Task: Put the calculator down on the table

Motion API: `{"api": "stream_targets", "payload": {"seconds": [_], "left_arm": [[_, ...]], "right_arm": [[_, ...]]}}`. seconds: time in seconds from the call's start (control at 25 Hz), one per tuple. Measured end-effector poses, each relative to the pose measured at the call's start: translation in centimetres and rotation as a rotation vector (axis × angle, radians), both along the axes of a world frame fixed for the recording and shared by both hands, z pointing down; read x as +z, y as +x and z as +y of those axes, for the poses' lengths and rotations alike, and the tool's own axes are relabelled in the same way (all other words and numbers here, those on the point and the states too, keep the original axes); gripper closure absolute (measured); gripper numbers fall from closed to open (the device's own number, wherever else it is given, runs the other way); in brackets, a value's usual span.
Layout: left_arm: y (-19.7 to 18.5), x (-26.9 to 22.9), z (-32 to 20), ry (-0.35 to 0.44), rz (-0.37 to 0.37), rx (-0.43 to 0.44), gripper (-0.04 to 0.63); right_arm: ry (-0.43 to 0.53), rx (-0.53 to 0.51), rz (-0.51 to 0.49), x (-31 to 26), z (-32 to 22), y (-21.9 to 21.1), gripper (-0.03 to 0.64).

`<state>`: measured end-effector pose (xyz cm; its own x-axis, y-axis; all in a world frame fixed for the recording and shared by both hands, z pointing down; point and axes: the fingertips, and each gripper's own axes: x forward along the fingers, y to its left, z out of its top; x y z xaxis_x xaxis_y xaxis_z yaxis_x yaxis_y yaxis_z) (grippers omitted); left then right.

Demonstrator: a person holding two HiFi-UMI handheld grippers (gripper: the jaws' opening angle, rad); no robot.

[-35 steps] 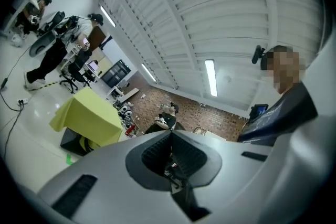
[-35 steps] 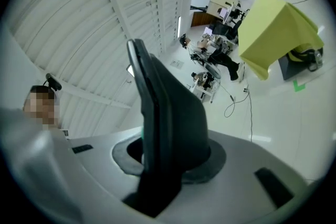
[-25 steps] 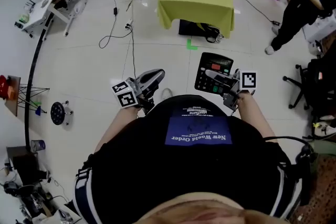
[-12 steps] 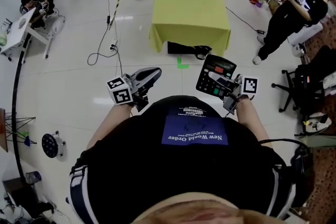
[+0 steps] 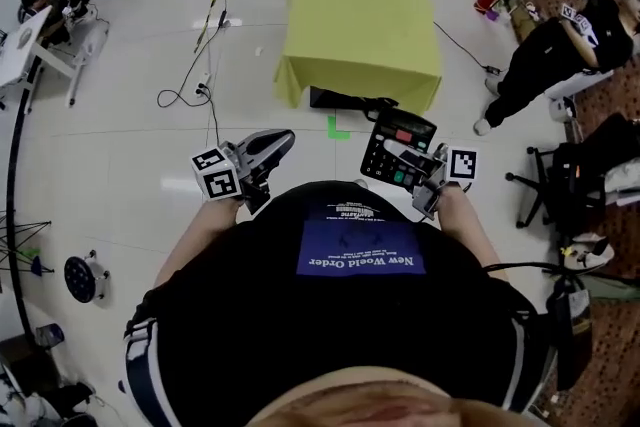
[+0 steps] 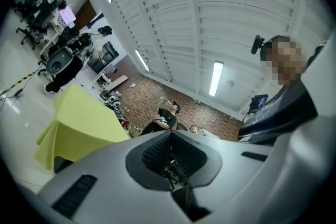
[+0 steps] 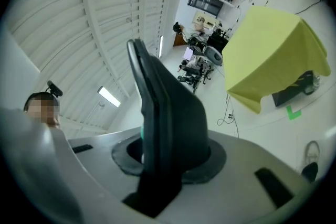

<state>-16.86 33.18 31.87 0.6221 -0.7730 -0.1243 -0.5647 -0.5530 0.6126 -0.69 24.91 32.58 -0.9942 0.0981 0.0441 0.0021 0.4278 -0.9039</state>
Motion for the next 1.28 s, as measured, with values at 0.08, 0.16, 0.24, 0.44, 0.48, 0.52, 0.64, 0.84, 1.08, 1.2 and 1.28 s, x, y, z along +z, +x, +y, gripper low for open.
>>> {"api": "stream_targets", "payload": {"seconds": [0.08,0.16,0.24,0.44,0.48,0.52,0.64,0.84,1.08,1.2,1.28], "left_arm": [[-0.2,0.0,-2.3,-0.01,-0.013,-0.031,0.589],[-0.2,-0.4,-5.3,-0.007,-0.034,-0.073,0.589],[-0.1,-1.0,-8.5,0.002,-0.031,-0.126,0.589],[2.5,-2.0,-14.9,-0.006,-0.019,-0.208,0.589],[3.0,-2.2,-16.4,-0.012,-0.024,-0.223,0.589],[3.5,-2.4,-17.6,-0.014,-0.025,-0.236,0.588],[4.5,-3.0,-20.4,-0.02,-0.046,-0.248,0.589],[2.9,-2.1,-23.3,-0.049,-0.053,-0.243,0.589],[-0.7,-0.3,-29.5,-0.029,-0.012,-0.138,0.589],[-4.4,-0.4,-33.3,0.024,-0.006,-0.063,0.588],[-7.4,-0.9,-35.2,0.047,-0.017,-0.017,0.589]], "right_arm": [[-0.008,-0.03,-0.007,0.2,-3.0,-0.4,0.508],[-0.009,-0.069,-0.023,0.2,-6.4,-0.7,0.508],[-0.012,-0.111,-0.032,0.1,-9.9,-1.1,0.509],[0.023,-0.234,-0.04,-1.1,-17.3,-0.9,0.509],[0.026,-0.252,-0.046,-1.3,-18.9,-0.8,0.508],[0.023,-0.269,-0.055,-1.6,-20.2,-0.8,0.509],[0.018,-0.314,-0.079,-1.9,-22.8,-1.2,0.508],[-0.012,-0.311,-0.097,-1.1,-25.8,-3.0,0.508],[0.004,-0.231,-0.052,0.4,-30.5,-6.4,0.509],[0.04,-0.163,-0.043,-0.2,-33.1,-9.5,0.508],[0.042,-0.111,-0.056,-1.2,-34.1,-11.8,0.508]]}}
